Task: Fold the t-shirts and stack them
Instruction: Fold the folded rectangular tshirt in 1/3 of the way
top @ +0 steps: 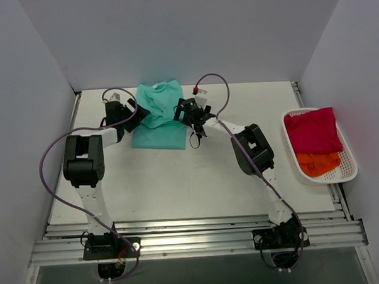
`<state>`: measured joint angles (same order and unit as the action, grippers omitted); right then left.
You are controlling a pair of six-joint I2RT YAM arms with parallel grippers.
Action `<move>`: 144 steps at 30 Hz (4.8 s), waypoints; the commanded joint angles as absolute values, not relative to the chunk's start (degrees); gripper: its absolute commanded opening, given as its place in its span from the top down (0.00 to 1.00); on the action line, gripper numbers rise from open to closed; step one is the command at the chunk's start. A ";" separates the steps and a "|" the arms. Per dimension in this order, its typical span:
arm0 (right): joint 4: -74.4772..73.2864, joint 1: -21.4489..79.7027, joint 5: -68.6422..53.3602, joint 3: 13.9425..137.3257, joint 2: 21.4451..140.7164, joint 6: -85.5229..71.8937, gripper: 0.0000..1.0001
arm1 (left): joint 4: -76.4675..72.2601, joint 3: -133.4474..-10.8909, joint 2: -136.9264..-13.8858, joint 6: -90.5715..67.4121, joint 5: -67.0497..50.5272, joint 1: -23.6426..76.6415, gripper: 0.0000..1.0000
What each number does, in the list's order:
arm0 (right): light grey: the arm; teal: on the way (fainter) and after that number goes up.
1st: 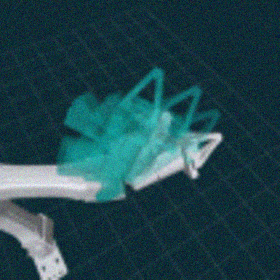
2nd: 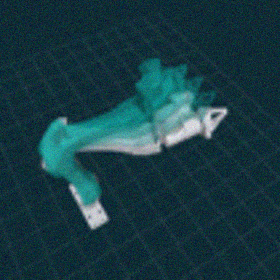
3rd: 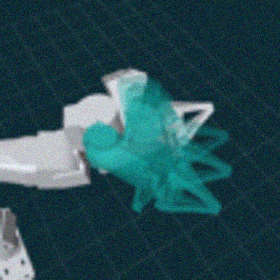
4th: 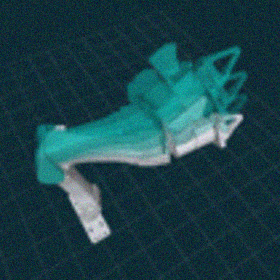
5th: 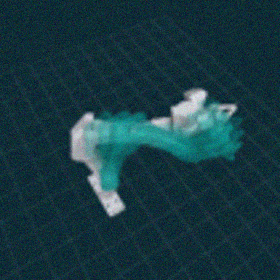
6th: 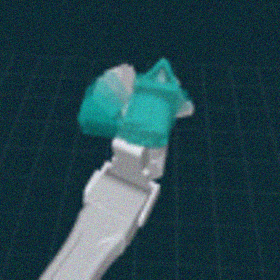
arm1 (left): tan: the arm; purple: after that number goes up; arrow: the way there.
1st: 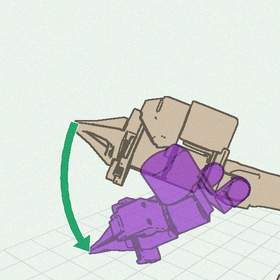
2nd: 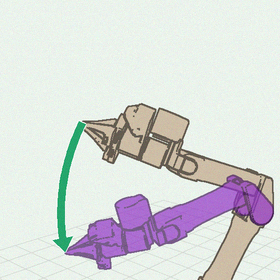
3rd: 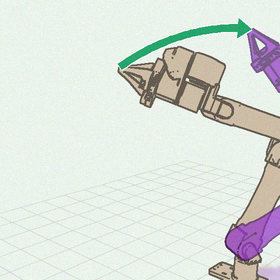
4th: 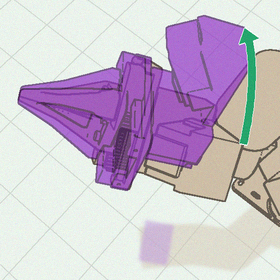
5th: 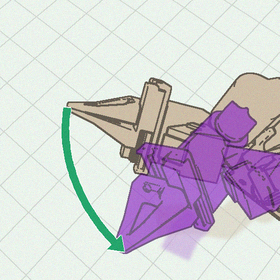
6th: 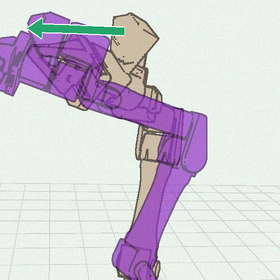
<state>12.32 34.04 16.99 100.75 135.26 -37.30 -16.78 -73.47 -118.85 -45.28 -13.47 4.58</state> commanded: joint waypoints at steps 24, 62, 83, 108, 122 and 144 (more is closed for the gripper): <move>21.96 32.52 15.65 87.02 113.82 -31.38 0.00 | -8.09 -112.16 -143.00 -72.95 -36.56 -5.80 0.06; 35.94 40.16 -16.52 120.14 142.82 -36.29 0.83 | 26.02 -108.89 -128.84 -43.33 -11.95 -6.68 0.06; 54.41 41.40 -32.70 137.46 161.54 -57.40 0.93 | 22.77 -111.62 -132.10 -43.16 -19.86 -7.65 0.06; 14.69 42.19 3.43 148.18 166.45 -34.71 0.99 | 25.31 -109.69 -128.24 -33.66 -25.14 -5.98 0.06; 16.62 40.61 4.13 140.89 166.81 -37.62 1.00 | 32.08 -118.12 -123.05 -31.73 -24.08 -10.28 0.06; 28.47 39.81 3.60 122.71 147.68 -28.84 0.20 | 20.31 -100.94 -109.70 -34.10 -13.54 -11.08 0.06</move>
